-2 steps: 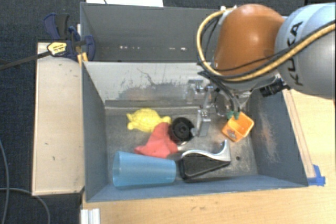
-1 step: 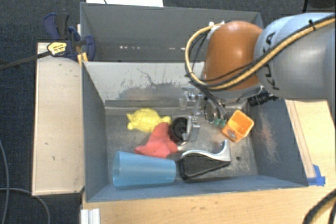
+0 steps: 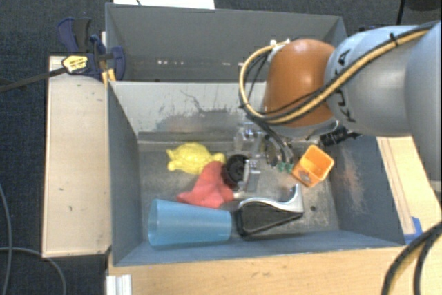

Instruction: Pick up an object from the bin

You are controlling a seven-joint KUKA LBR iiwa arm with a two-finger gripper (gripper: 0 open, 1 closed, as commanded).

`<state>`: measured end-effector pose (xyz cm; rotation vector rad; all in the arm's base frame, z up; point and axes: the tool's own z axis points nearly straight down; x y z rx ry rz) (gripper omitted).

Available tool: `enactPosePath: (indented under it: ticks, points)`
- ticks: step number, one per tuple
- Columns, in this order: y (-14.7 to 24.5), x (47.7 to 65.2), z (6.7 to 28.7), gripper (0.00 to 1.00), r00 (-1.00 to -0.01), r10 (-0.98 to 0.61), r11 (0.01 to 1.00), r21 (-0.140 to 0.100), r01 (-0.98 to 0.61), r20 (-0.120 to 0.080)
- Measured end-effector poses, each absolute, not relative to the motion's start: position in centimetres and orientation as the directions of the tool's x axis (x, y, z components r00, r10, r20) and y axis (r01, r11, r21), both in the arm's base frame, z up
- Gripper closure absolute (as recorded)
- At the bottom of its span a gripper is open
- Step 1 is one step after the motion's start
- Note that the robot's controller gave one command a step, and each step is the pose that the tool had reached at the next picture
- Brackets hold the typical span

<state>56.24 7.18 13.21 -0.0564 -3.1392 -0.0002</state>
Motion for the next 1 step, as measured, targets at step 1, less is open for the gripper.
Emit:
enactPosePath:
  ticks: [1]
  points:
    - [7.09,58.19,13.81,0.00,-0.999,0.048,0.999,0.001,0.048,-0.005]
